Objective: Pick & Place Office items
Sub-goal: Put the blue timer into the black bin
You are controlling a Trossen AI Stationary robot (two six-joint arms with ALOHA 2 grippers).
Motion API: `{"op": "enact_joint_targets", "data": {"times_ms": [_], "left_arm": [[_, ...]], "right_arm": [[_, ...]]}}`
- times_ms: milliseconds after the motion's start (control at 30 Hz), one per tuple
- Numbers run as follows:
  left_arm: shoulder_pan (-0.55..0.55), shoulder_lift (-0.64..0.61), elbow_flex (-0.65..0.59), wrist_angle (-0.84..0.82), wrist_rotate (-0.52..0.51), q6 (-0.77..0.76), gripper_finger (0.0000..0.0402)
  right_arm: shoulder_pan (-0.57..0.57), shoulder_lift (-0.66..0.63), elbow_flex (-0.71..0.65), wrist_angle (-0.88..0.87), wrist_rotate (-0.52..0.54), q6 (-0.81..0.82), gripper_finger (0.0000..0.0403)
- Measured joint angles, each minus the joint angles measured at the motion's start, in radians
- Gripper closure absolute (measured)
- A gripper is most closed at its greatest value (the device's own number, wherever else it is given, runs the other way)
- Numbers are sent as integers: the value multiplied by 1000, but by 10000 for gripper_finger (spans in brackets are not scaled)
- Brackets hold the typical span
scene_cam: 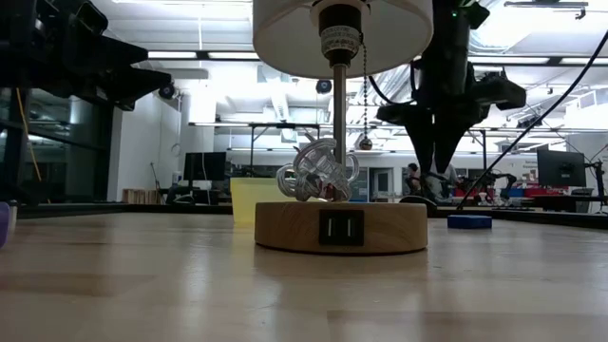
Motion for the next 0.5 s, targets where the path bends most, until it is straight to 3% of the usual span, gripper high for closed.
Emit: {"op": "enact_joint_targets", "data": {"times_ms": [500], "left_arm": [[0, 0, 0, -1, 0, 0, 109]], "right_arm": [[6, 0, 0, -58, -34, -74, 317]]}}
